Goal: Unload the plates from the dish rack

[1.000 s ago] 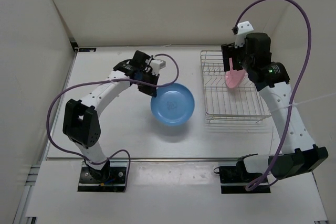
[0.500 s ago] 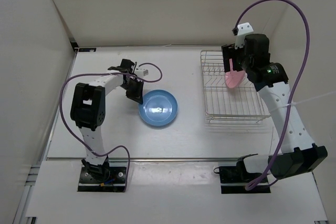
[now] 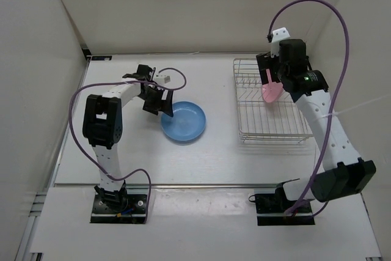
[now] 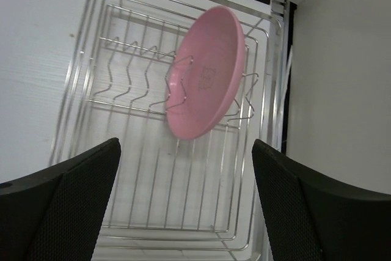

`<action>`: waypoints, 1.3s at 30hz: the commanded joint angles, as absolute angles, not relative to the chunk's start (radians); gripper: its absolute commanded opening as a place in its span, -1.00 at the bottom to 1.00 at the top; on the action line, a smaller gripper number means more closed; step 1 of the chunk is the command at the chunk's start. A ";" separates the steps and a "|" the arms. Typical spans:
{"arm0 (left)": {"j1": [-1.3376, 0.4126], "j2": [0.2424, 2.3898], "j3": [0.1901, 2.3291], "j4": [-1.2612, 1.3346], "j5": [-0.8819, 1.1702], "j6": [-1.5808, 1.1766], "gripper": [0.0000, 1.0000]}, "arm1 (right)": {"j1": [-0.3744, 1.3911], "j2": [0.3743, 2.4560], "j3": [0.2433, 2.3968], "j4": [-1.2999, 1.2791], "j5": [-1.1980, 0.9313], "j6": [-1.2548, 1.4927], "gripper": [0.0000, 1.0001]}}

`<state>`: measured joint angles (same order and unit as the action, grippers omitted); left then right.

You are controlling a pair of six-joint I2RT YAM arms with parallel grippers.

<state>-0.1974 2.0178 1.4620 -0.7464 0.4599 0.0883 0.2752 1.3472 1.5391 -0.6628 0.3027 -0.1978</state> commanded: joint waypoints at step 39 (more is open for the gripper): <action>-0.087 1.144 1.269 -0.805 -0.166 0.075 1.00 | 0.219 1.928 1.775 -0.482 0.874 -0.471 -0.80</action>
